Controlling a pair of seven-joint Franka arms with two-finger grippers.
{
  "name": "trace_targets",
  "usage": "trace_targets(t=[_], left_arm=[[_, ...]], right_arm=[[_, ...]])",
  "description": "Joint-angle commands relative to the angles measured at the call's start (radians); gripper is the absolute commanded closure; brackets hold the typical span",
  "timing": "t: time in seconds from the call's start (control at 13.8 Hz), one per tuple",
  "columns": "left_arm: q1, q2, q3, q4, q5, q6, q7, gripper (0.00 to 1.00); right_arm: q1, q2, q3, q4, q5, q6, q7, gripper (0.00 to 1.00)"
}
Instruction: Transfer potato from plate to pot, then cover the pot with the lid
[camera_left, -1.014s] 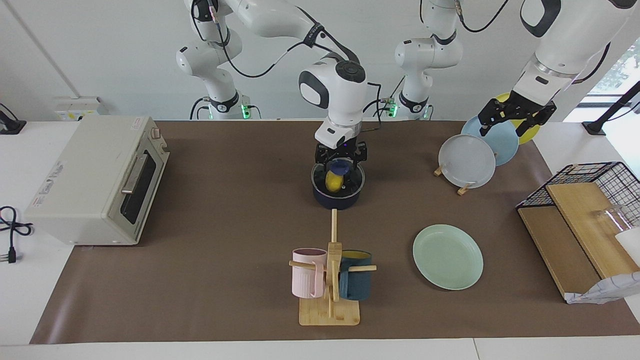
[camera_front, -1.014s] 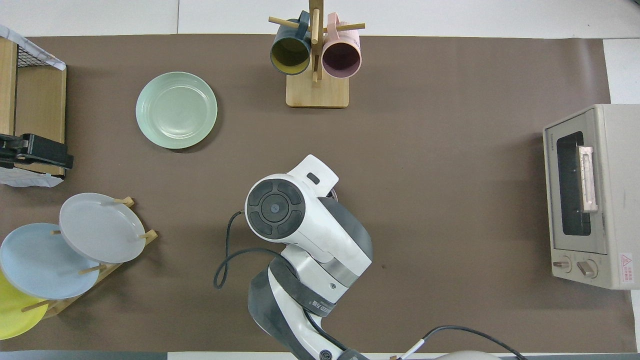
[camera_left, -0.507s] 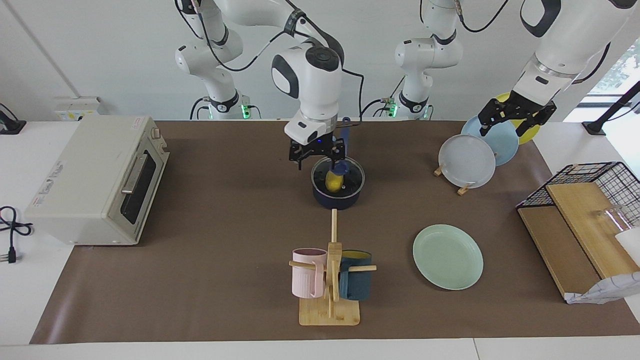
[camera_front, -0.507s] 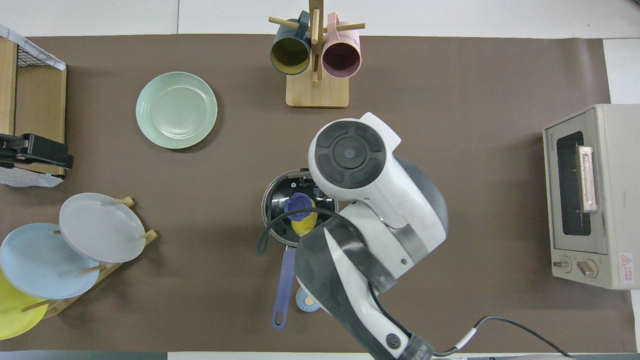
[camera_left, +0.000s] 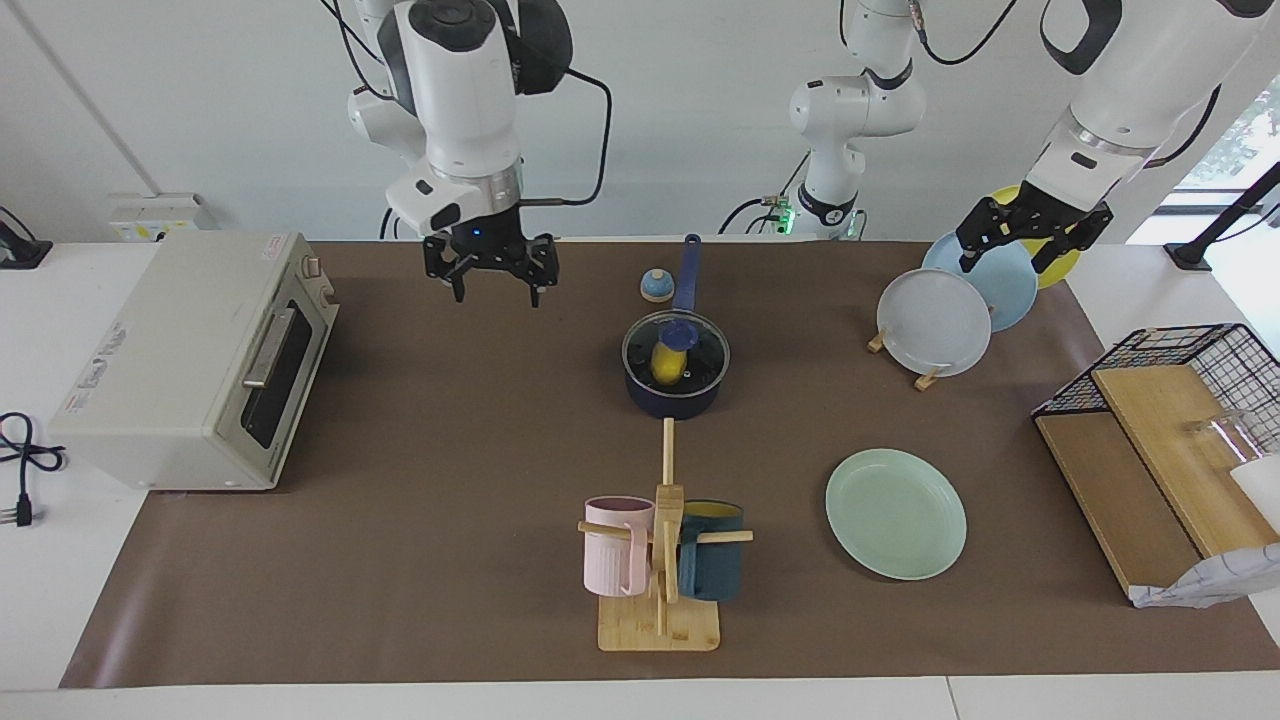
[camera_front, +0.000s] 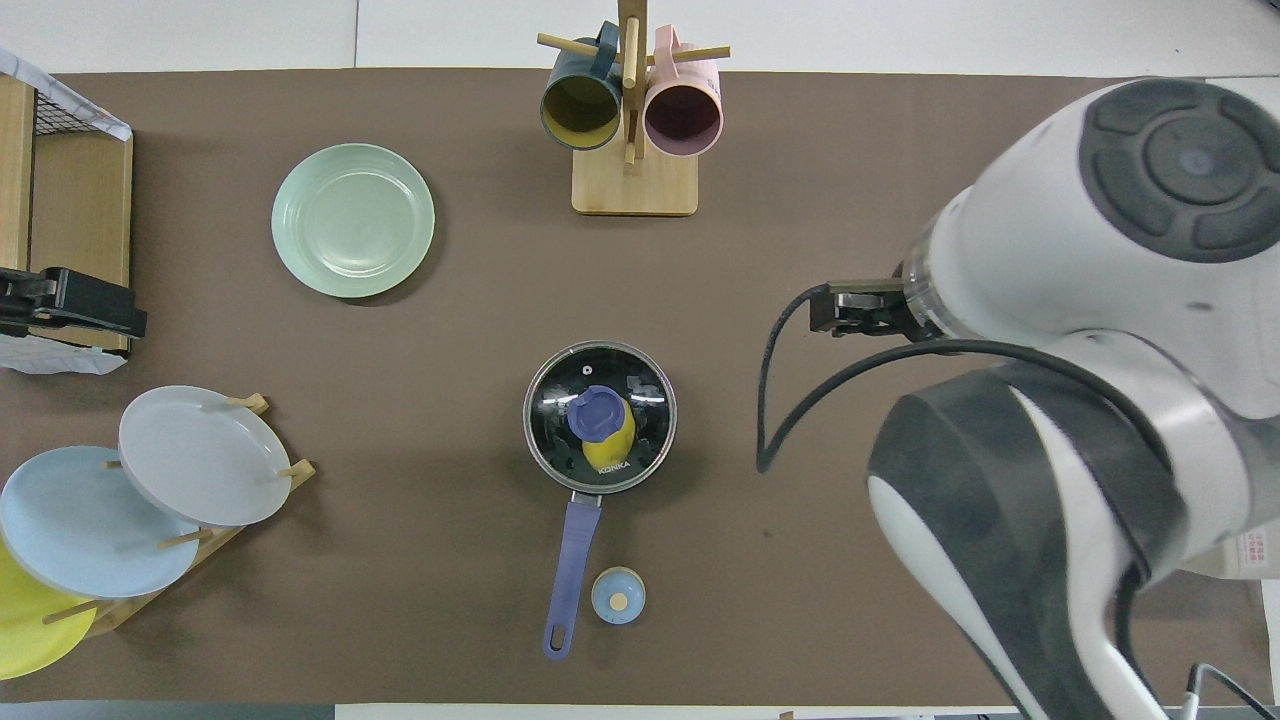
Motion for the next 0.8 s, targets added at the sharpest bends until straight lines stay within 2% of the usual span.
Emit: trace_targets(t=[0.0, 0.14, 0.43, 0.72], left_arm=[[-0.005, -0.014, 0.004, -0.005, 0.022, -0.012, -0.001, 0.0], [-0.005, -0.014, 0.004, -0.005, 0.022, -0.012, -0.001, 0.0], [-0.005, -0.014, 0.004, -0.003, 0.022, -0.012, -0.001, 0.0], [-0.005, -0.014, 0.004, -0.005, 0.022, -0.012, -0.001, 0.0]], right_arm=[[-0.092, -0.039, 0.011, -0.012, 0.005, -0.077, -0.149, 0.0], [-0.152, -0.039, 0.011, -0.014, 0.006, -0.079, -0.167, 0.0], [-0.193, -0.09, 0.004, -0.061, 0.005, -0.068, -0.242, 0.0], [-0.236, -0.067, 0.003, -0.031, 0.006, -0.074, -0.252, 0.0]])
